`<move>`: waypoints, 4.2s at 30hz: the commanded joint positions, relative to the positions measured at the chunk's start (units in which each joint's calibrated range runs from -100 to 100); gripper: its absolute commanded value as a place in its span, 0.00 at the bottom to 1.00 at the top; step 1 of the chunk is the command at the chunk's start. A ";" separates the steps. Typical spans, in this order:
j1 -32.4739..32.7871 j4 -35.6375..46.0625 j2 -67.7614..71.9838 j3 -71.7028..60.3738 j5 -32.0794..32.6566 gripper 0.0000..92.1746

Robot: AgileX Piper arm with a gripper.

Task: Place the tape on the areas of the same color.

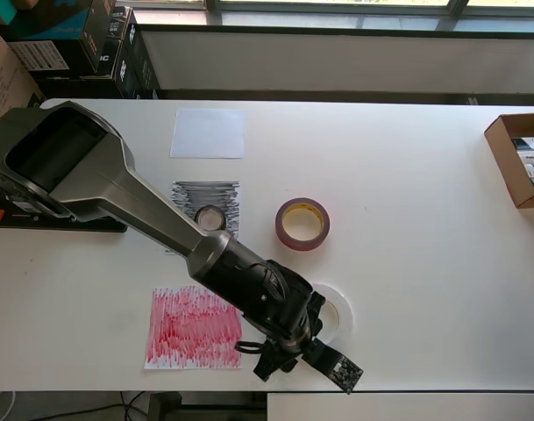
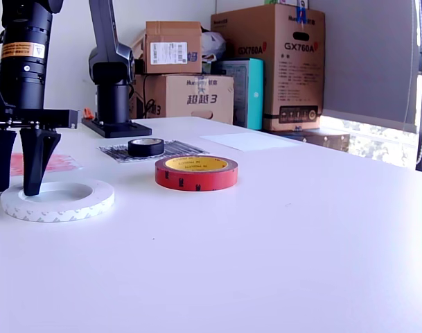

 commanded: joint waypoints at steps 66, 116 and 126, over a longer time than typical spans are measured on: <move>49.57 -27.23 -39.78 45.78 5.46 0.00; 47.59 -50.22 -49.14 75.49 -4.28 0.00; 48.15 -50.22 -49.04 75.49 -4.28 0.00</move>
